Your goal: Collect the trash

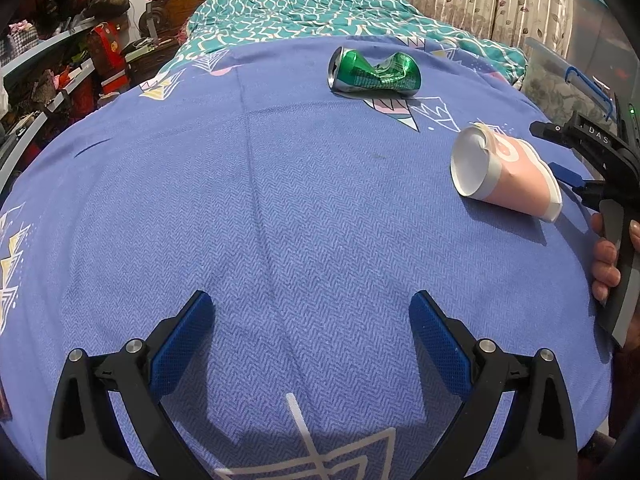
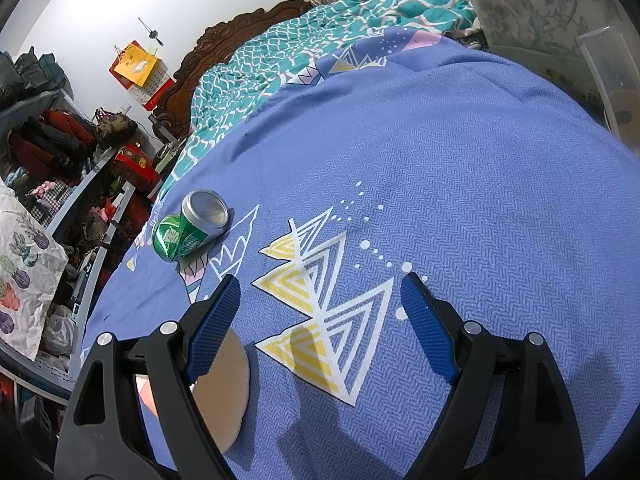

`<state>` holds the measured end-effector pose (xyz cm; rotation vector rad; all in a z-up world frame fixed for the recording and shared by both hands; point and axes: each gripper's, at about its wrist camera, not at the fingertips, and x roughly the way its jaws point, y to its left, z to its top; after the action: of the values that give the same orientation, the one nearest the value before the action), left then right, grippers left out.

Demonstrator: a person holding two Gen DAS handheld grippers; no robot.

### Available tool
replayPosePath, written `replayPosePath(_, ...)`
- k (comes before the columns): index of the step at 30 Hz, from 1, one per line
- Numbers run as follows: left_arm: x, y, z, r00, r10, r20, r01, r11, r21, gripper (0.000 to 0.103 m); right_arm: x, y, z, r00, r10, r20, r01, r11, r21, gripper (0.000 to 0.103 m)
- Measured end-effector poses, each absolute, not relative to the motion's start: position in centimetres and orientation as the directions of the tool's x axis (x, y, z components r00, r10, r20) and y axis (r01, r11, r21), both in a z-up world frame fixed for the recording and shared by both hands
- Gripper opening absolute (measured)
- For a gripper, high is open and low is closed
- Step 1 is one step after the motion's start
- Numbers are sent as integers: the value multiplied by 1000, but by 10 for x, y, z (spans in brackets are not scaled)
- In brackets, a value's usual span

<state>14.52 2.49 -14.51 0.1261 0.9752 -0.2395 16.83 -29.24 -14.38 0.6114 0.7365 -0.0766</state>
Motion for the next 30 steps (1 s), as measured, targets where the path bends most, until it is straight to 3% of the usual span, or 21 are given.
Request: replayPosePath(30,145,25,-145,538,-147,-830,257,966,-5,95,172,-284,-142,730,151,-667,243,854,459,81)
